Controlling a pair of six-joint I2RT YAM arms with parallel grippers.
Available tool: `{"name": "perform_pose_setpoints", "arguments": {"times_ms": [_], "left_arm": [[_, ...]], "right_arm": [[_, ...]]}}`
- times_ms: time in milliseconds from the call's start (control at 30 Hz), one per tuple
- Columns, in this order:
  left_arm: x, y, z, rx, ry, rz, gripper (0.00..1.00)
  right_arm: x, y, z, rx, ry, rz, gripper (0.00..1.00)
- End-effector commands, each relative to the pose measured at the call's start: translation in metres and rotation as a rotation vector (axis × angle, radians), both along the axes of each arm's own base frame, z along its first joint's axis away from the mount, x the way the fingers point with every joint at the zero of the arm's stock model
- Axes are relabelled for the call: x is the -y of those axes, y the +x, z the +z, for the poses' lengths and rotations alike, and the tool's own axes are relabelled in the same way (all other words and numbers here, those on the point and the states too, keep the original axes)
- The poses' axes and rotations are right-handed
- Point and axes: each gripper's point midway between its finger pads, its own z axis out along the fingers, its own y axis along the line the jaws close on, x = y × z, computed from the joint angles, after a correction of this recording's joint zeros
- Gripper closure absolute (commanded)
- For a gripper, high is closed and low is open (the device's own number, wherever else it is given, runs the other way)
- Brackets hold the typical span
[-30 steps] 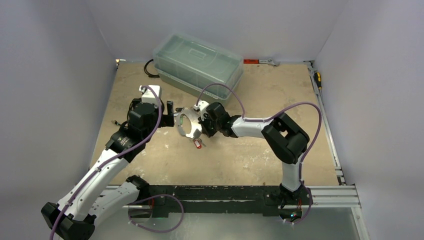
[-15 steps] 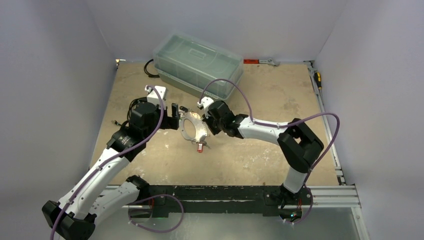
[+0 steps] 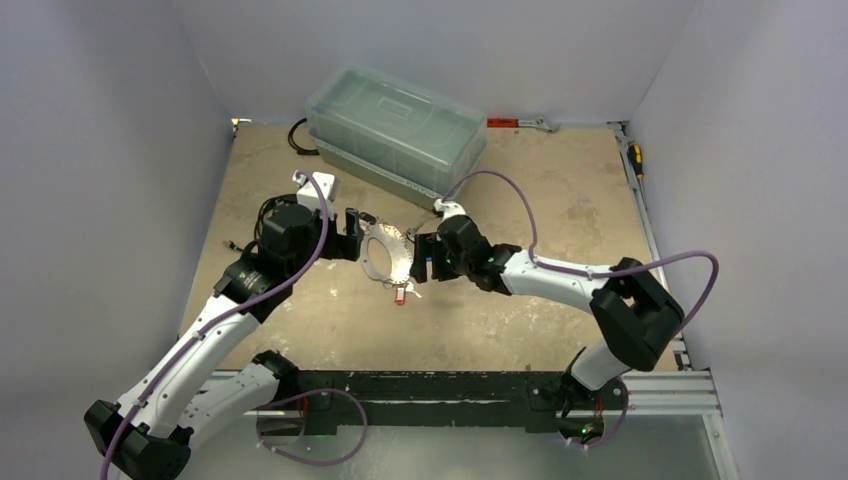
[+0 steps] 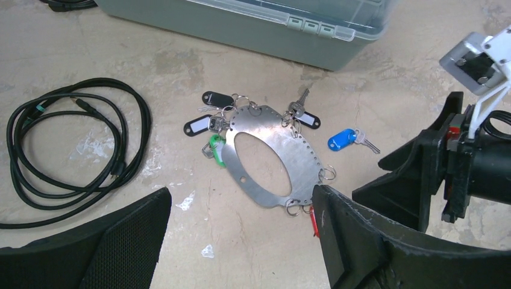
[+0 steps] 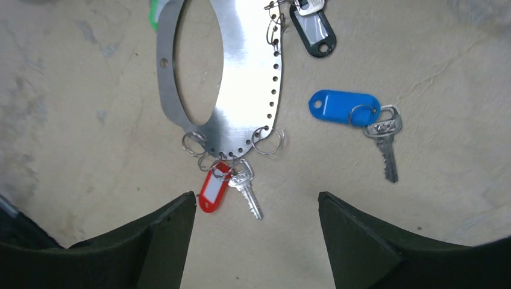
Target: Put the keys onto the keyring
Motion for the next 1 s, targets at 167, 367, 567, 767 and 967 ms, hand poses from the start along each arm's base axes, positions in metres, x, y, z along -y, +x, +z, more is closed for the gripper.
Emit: {"name": "perform_pose_setpoints", "arguments": {"times_ms": [167,367,567,767,967], "left_arm": [[0.007,0.002,0.019,0.053,-0.033,-0.043,0.15],[0.006,0.000,0.023,0.068,-0.044,-0.044,0.15],[0.007,0.000,0.022,0.066,-0.043,-0.044,0.15],[0.006,0.000,0.021,0.064,-0.040,-0.042,0.15],[0.006,0.002,0.018,0.056,-0.033,-0.038,0.16]], "right_arm": [[-0.030,-0.005,0.006,-0.281,0.442,-0.296,0.27],[-0.025,0.002,-0.008,-0.382,0.604,-0.434,0.36],[-0.039,0.002,-0.025,-0.493,0.685,-0.424,0.40],[-0.040,0.009,-0.045,-0.529,0.696,-0.438,0.48],[-0.014,0.025,-0.051,-0.471,0.647,-0.532,0.53]]}}
